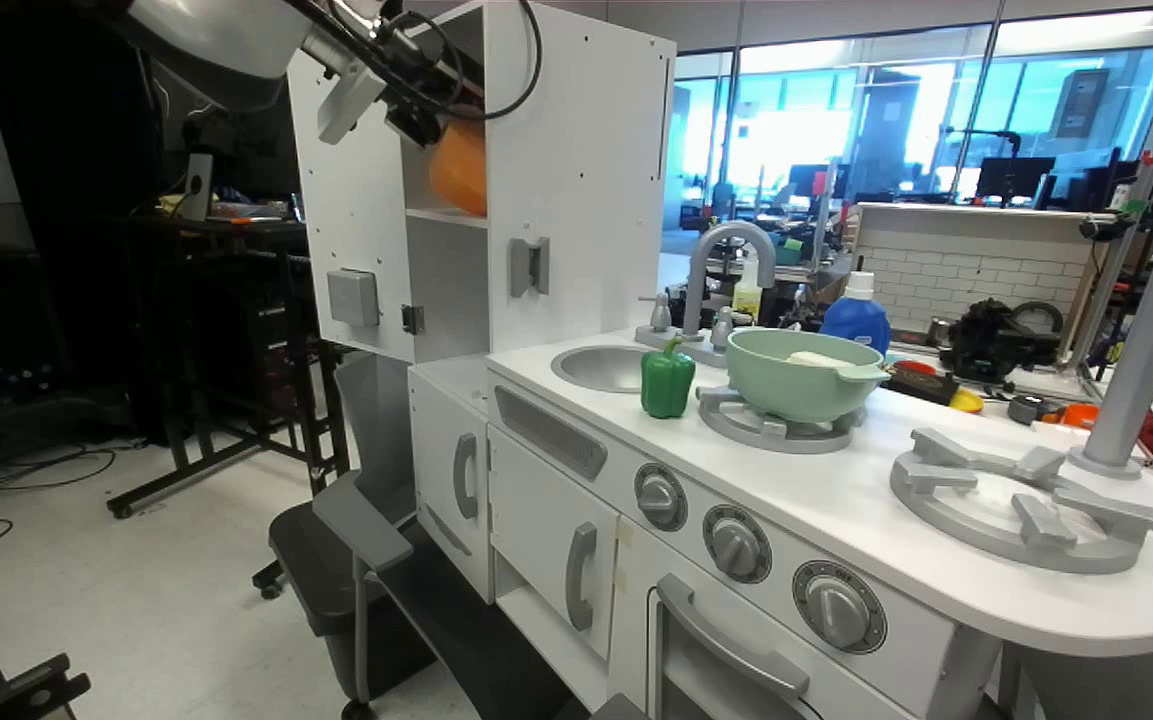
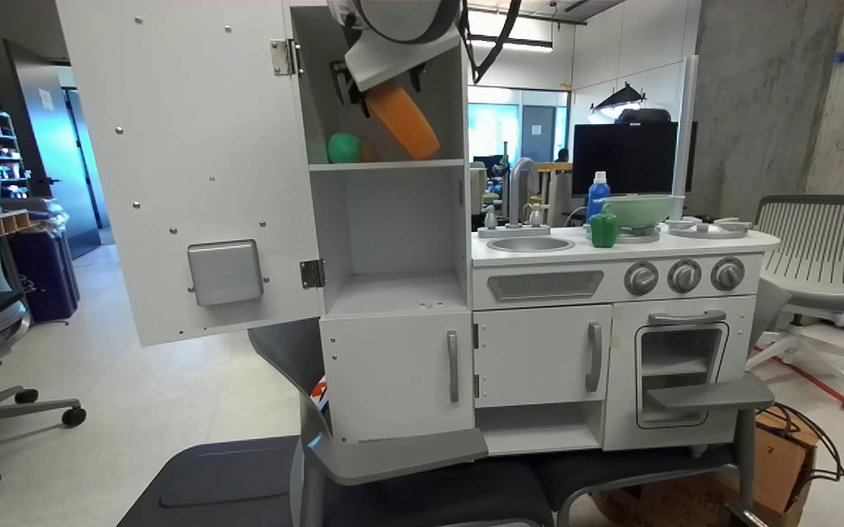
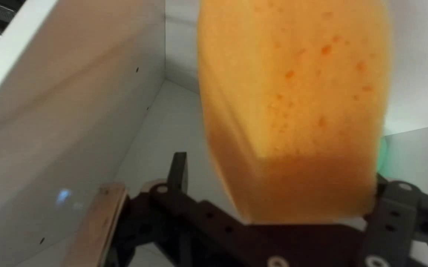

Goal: Open the cupboard and put the yellow and green object inside.

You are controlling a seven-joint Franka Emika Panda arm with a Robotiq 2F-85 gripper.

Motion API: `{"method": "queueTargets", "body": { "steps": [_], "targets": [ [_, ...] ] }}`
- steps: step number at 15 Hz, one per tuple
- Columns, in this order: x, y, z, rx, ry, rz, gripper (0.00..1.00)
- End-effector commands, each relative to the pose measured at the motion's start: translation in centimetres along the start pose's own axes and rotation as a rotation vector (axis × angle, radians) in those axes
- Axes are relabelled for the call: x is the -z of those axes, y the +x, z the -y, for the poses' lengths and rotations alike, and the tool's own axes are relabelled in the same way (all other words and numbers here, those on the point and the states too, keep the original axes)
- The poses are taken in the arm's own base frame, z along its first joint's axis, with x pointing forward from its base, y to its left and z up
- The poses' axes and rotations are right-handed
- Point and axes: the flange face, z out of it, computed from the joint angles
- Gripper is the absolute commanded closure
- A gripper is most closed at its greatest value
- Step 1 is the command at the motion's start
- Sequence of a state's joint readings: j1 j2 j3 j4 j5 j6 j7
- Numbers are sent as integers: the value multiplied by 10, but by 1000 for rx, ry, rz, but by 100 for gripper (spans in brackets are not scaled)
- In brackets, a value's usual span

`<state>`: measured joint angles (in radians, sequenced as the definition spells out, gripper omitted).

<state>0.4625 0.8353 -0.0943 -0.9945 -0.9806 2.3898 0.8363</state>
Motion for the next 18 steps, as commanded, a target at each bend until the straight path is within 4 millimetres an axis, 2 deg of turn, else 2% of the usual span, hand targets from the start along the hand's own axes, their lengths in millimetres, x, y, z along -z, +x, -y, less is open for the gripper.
{"method": "queueTargets", "body": {
  "steps": [1, 7, 12, 15, 16, 18],
  "targets": [
    [29, -2, 22, 64, 51, 58, 0],
    [74, 5, 52, 103, 105, 59, 0],
    [92, 7, 58, 119, 119, 67, 0],
    [127, -6, 64, 235, 208, 162, 0],
    [156, -12, 62, 270, 233, 193, 0],
    [182, -24, 61, 331, 284, 260, 0]
  ]
}}
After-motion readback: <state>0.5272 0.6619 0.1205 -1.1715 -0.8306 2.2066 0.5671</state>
